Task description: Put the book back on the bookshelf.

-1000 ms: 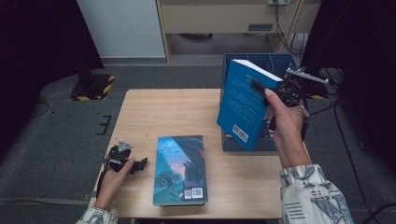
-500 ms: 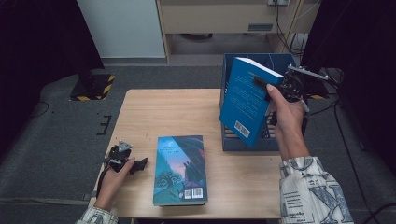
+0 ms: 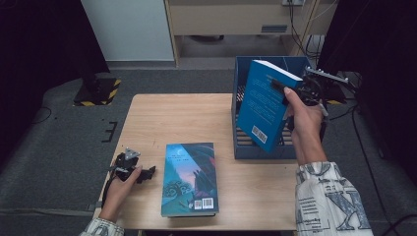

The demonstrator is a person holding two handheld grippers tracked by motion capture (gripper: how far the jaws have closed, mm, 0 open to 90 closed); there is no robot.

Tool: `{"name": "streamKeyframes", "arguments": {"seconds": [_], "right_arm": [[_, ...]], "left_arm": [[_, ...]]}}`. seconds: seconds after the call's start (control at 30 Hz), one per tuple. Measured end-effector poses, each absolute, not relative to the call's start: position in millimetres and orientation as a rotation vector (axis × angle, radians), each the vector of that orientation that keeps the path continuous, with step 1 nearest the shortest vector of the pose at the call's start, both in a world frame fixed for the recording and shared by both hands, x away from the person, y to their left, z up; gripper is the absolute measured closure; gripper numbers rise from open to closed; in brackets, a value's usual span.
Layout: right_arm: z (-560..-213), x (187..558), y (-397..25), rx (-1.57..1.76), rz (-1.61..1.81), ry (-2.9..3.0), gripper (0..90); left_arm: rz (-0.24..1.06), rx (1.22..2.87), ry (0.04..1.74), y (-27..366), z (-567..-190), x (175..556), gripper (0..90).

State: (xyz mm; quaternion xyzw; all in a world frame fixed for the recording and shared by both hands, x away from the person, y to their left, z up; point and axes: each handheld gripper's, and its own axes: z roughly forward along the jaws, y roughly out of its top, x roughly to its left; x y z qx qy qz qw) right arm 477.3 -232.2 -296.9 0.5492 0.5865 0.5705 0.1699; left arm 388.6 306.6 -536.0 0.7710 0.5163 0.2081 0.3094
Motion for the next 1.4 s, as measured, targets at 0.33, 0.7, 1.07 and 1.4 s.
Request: {"name": "streamKeyframes", "arguments": {"seconds": [0.33, 0.7, 1.07, 1.4], "right_arm": [[-301, 481, -227, 1.569, 1.599, 1.652, 60.1], [-299, 488, -217, 1.564, 1.567, 1.630, 60.1], [-296, 501, -205, 1.542, 1.520, 1.615, 60.2], [-303, 515, -194, 1.534, 1.500, 1.599, 60.2]], "left_arm": [[0.548, 2.037, 1.364, 307, -536, 389, 0.1], [0.549, 2.041, 1.360, 307, -536, 389, 0.2], [0.548, 2.041, 1.359, 307, -536, 389, 0.2], [0.547, 2.040, 1.357, 307, -536, 389, 0.2]]}}
